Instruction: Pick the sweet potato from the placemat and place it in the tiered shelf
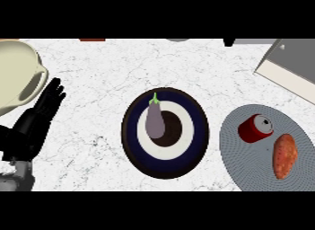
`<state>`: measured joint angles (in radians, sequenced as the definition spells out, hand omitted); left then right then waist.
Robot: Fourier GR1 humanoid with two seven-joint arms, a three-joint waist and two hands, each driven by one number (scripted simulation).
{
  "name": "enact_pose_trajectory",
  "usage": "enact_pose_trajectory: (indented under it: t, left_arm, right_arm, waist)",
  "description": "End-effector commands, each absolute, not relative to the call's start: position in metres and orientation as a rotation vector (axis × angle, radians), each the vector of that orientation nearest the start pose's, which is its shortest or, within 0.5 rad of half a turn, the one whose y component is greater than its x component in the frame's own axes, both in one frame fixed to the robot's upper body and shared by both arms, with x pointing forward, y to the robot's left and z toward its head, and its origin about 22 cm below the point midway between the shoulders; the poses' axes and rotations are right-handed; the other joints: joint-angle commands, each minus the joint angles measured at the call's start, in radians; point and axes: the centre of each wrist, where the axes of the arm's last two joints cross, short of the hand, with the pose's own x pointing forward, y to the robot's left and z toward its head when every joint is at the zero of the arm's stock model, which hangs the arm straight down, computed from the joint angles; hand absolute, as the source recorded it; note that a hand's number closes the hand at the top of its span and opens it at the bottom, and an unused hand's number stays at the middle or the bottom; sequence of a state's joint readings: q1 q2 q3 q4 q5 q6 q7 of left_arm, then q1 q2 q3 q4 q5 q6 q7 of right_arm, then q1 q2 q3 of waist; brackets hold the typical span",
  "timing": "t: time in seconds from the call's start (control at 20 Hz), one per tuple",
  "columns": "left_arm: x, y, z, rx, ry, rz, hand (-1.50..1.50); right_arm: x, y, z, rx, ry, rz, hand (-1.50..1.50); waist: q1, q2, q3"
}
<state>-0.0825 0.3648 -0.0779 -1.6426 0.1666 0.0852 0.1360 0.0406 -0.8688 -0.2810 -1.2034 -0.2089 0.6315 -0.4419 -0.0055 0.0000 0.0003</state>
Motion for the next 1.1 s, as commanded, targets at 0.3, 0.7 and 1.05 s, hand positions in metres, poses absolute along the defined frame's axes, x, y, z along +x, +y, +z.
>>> enact_pose_trajectory:
  t: [0.3,0.7,1.05]
  left_arm:
    - [0.255,0.277,0.051,0.125,-1.564,-0.189,0.00]
    - [0.252,0.282,0.051,0.136,-1.556,-0.179,0.00]
    - [0.263,0.291,0.068,0.127,-1.578,-0.177,0.00]
  right_arm:
    - [0.211,-0.476,0.136,-0.143,-1.433,0.810,-1.50]
    - [0.219,-0.435,0.111,-0.309,-1.301,0.976,-1.50]
    - [0.231,-0.407,0.104,-0.339,-1.277,1.018,-1.50]
  waist:
    - [-0.001,-0.001,-0.001]
    - [0.005,0.000,0.000]
    - [0.004,0.000,-0.001]
